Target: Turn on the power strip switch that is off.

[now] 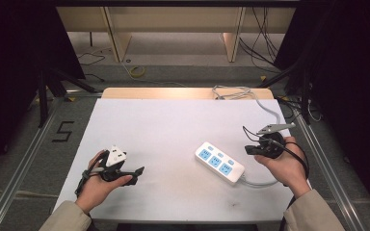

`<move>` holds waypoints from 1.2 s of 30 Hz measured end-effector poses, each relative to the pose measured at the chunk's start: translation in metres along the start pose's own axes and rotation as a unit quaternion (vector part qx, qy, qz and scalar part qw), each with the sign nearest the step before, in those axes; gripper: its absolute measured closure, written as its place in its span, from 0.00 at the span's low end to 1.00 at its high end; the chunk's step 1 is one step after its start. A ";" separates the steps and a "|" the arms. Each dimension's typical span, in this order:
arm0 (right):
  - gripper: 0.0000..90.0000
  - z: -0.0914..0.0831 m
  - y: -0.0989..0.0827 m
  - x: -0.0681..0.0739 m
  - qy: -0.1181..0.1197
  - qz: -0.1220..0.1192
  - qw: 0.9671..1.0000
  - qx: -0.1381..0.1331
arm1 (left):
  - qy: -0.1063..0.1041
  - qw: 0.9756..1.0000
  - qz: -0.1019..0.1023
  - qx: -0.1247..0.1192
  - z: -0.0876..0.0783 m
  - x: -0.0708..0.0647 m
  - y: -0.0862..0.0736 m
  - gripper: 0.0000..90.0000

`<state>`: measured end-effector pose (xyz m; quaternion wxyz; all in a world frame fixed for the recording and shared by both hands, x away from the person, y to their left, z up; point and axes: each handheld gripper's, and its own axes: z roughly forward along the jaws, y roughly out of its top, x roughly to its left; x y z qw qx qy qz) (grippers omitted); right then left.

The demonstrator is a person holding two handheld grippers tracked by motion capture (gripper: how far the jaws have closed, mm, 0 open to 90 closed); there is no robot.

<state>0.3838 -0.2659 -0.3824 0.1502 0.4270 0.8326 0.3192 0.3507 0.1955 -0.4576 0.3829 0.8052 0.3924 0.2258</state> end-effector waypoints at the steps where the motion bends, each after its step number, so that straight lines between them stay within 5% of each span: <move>1: 1.00 0.000 0.000 0.000 0.001 0.000 1.000 0.001 | 0.000 1.000 0.000 0.000 0.000 0.000 0.000 0.18; 36: 1.00 0.009 0.012 0.007 0.012 -0.008 1.000 0.019 | 0.000 1.000 0.000 -0.001 0.000 0.000 0.000 0.18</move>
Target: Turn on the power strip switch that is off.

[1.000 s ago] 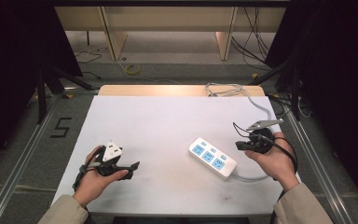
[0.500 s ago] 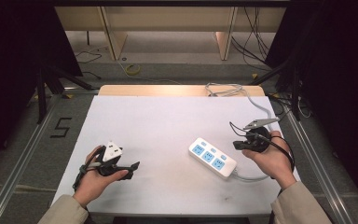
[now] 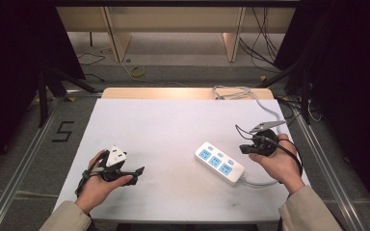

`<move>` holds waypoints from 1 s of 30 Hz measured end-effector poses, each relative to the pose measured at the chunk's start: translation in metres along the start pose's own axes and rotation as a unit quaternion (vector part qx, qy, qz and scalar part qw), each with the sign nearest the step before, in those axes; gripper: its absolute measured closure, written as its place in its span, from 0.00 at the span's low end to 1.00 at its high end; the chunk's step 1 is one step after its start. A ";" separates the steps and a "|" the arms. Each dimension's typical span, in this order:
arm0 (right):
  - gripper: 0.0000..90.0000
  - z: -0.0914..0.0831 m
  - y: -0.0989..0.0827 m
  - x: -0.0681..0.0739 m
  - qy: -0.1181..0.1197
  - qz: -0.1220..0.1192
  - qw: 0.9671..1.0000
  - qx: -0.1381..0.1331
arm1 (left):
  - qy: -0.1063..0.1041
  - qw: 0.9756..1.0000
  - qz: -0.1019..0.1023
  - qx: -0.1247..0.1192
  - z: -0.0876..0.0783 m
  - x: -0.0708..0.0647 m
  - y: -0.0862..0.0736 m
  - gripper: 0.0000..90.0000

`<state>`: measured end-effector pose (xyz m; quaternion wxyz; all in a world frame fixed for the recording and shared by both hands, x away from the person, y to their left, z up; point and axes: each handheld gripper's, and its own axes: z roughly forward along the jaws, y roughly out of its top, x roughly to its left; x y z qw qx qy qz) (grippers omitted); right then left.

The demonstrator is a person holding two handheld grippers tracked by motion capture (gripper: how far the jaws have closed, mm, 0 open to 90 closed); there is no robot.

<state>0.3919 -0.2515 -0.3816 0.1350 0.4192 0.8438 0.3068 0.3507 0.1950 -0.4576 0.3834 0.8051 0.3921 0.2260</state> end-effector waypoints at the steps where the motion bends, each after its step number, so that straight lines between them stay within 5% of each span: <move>1: 1.00 0.000 0.000 0.000 0.000 0.000 1.000 0.001 | 0.000 1.000 0.000 0.000 0.000 0.000 0.000 0.18; 30: 1.00 0.008 0.006 0.001 0.002 -0.012 1.000 0.024 | -0.001 1.000 0.000 0.000 0.000 0.000 0.000 0.19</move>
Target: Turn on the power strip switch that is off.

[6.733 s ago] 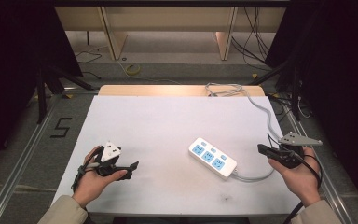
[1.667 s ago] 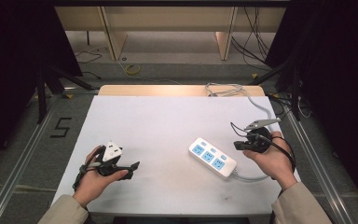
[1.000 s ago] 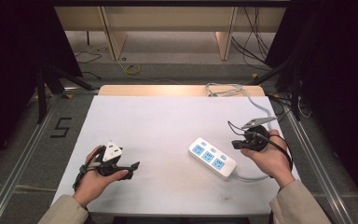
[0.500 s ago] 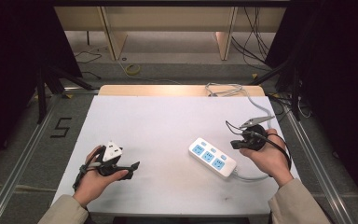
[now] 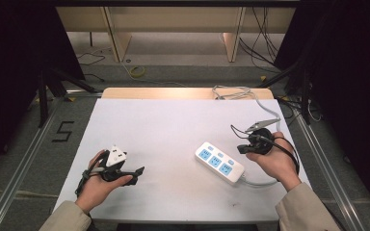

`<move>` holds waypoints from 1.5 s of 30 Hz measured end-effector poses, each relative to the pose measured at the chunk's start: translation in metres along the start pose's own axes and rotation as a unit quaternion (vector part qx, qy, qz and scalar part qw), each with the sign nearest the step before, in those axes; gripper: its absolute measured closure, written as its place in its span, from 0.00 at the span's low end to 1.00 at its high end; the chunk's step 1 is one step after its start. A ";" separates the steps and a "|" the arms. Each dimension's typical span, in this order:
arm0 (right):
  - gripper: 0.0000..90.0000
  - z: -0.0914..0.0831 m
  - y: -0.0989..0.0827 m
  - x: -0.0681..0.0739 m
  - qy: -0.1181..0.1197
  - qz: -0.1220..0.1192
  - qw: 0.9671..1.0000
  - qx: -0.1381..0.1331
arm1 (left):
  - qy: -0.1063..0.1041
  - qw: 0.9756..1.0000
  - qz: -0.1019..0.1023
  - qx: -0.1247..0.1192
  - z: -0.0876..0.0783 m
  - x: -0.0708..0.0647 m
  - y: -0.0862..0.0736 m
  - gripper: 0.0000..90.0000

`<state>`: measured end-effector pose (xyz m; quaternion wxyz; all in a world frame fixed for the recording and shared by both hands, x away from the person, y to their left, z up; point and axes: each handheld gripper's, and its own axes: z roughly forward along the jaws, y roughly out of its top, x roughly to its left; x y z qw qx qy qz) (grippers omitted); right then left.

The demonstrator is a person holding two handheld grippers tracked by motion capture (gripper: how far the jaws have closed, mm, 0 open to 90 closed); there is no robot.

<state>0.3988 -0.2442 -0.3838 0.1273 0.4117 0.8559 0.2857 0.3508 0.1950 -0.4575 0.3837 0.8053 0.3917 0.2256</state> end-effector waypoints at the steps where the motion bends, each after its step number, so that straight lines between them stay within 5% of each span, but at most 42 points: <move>1: 1.00 0.000 0.000 0.000 0.000 -0.001 1.000 0.000 | 0.000 1.000 0.000 0.000 0.000 0.000 0.000 0.19; 45: 1.00 0.023 0.006 0.002 0.000 -0.014 0.999 0.044 | -0.002 1.000 -0.001 0.001 0.000 0.000 0.000 0.19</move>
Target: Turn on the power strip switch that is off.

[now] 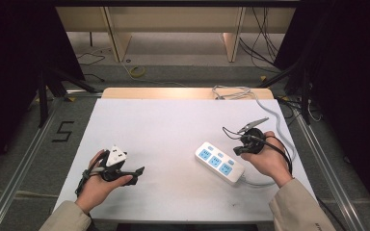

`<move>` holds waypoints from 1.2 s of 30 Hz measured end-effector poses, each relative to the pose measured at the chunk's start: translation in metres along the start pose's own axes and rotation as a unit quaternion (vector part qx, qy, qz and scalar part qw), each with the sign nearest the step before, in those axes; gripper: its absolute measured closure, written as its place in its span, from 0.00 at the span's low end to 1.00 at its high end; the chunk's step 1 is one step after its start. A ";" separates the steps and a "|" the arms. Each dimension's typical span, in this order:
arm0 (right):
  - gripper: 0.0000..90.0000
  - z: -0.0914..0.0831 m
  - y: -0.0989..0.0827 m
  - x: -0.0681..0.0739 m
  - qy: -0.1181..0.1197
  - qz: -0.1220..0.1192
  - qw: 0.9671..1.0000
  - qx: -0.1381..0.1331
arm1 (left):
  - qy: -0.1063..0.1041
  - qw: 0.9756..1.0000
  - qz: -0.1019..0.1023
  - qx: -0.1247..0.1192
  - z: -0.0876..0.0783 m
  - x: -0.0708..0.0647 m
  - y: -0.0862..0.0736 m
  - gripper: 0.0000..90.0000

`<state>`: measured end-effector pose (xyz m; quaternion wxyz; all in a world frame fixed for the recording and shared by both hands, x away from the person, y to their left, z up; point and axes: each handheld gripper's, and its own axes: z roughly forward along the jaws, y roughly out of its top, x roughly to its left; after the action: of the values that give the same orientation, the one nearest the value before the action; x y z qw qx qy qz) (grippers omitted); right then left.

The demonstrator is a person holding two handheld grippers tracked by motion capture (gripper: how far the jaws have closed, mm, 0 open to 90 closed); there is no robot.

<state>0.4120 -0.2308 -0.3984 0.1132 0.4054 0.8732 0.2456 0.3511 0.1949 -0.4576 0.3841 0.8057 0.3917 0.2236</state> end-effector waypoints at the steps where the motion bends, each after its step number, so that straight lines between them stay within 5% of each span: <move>1: 1.00 0.001 0.000 0.000 0.000 -0.001 1.000 0.000 | 0.000 1.000 0.001 0.000 0.000 0.000 0.000 0.19; 36: 1.00 0.028 0.003 0.008 0.008 -0.020 0.999 0.047 | -0.002 1.000 0.002 0.000 0.000 -0.001 0.000 0.19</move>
<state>0.4200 -0.2133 -0.4210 0.0919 0.3913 0.8925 0.2047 0.3510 0.1942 -0.4578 0.3844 0.8068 0.3896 0.2225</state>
